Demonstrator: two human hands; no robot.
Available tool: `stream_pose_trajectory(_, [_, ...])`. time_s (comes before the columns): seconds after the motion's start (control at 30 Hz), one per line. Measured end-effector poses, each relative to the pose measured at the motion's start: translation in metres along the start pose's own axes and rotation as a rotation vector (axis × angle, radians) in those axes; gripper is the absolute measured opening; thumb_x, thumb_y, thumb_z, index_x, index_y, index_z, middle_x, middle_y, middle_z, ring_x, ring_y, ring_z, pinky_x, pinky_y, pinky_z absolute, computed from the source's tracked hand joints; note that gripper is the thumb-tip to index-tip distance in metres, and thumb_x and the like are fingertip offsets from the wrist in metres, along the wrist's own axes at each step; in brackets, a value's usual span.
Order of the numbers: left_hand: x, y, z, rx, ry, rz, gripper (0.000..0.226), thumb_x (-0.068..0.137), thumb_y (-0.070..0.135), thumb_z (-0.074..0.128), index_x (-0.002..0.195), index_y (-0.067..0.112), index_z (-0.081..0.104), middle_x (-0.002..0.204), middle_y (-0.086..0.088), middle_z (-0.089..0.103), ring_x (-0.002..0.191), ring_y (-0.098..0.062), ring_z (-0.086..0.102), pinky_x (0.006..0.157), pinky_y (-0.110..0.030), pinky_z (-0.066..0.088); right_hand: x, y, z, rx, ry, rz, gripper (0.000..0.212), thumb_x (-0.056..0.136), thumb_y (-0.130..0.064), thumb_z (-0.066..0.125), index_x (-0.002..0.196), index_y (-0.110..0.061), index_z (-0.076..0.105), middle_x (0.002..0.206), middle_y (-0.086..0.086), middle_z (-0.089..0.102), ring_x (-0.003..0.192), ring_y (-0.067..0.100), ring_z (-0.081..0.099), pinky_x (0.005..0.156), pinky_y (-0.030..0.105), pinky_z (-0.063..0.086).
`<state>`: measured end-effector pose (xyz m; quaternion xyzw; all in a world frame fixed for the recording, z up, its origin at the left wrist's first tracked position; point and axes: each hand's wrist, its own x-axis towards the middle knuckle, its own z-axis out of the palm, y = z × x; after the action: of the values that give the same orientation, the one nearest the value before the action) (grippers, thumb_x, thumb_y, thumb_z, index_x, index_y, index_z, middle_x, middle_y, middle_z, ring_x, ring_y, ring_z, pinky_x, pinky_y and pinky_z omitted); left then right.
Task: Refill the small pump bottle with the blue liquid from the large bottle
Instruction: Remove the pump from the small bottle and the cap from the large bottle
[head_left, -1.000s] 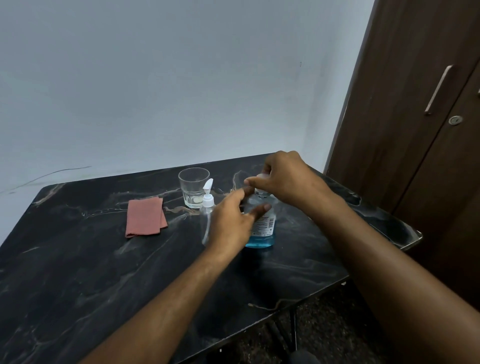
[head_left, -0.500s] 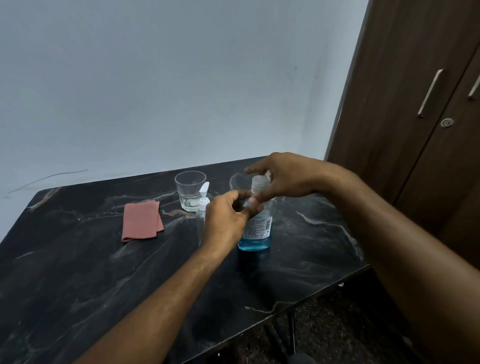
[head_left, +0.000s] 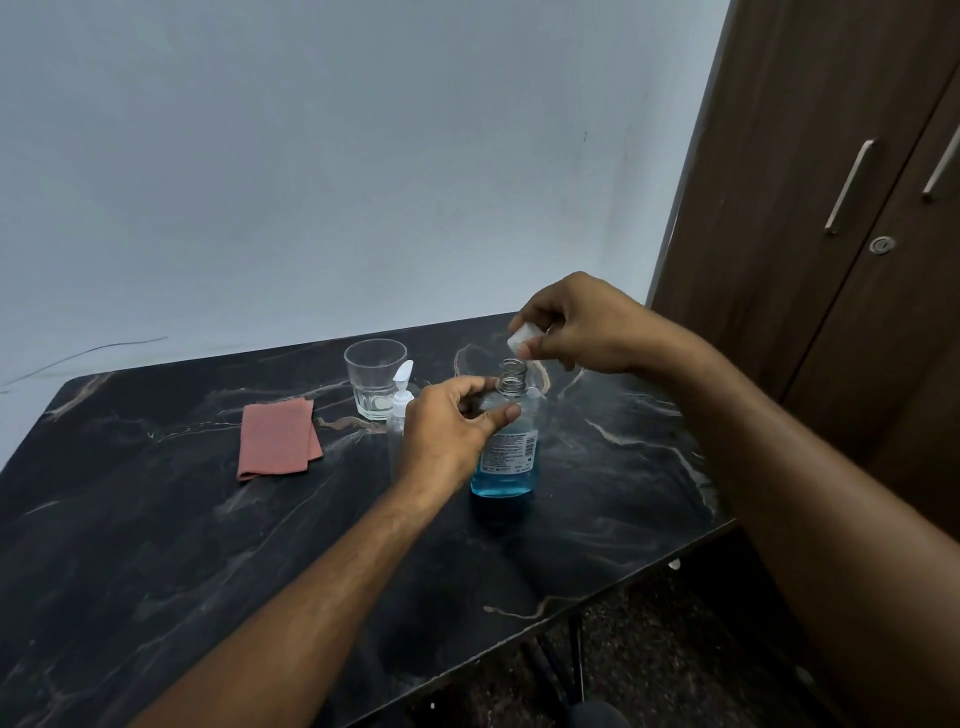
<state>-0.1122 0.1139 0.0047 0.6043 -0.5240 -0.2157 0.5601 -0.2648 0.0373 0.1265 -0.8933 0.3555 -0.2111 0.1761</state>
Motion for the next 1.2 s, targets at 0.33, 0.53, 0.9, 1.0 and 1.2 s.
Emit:
stream_pose_trajectory(0.33, [-0.002,-0.006,0.002,-0.020,0.019,0.030,0.042,0.080,0.027,0.085,0.120,0.022,0.072,0.098,0.020,0.071,0.091,0.012,0.063,0.075,-0.004,0.052,-0.048,0.062,0.066,0.663,0.380,0.354,0.039,0.089,-0.010,0.072,0.125,-0.019,0.065,0.111,0.001,0.069,0.089,0.005,0.066,0.072,0.018,0.051])
stream_pose_trajectory(0.53, [0.000,-0.010,0.002,-0.057,0.019,0.004,0.044,0.078,0.029,0.086,0.119,0.022,0.072,0.110,0.006,0.076,0.104,-0.005,0.070,0.089,-0.018,0.055,-0.067,0.086,0.107,0.849,0.527,0.513,0.033,0.079,0.000,0.082,0.106,0.002,0.063,0.087,0.020,0.067,0.064,0.022,0.062,0.058,0.034,0.057])
stream_pose_trajectory(0.9, [-0.007,-0.014,0.005,-0.110,-0.001,-0.024,0.041,0.082,0.038,0.081,0.120,0.032,0.067,0.119,0.010,0.072,0.112,-0.006,0.065,0.100,-0.032,0.055,-0.079,0.106,0.132,0.134,0.378,0.430,0.023,0.081,-0.020,0.078,0.102,-0.011,0.076,0.080,-0.012,0.069,0.069,-0.011,0.057,0.060,-0.002,0.042])
stream_pose_trajectory(1.0, [-0.010,-0.013,0.006,-0.055,0.011,-0.016,0.053,0.084,0.043,0.078,0.133,0.029,0.062,0.128,0.008,0.067,0.110,0.001,0.062,0.096,-0.027,0.054,-0.079,0.106,0.130,0.071,0.324,0.431,0.035,0.078,-0.019,0.080,0.111,-0.009,0.071,0.087,-0.008,0.065,0.072,-0.004,0.055,0.059,-0.001,0.039])
stream_pose_trajectory(1.2, [-0.023,-0.012,0.002,0.033,0.065,0.060,0.085,0.077,0.022,0.087,0.150,0.021,0.043,0.140,0.004,0.058,0.117,-0.008,0.060,0.095,-0.020,0.052,-0.082,0.094,0.123,0.119,0.348,0.413,0.062,0.076,-0.013,0.079,0.134,-0.019,0.057,0.129,0.004,0.049,0.125,0.021,0.045,0.099,0.023,0.037])
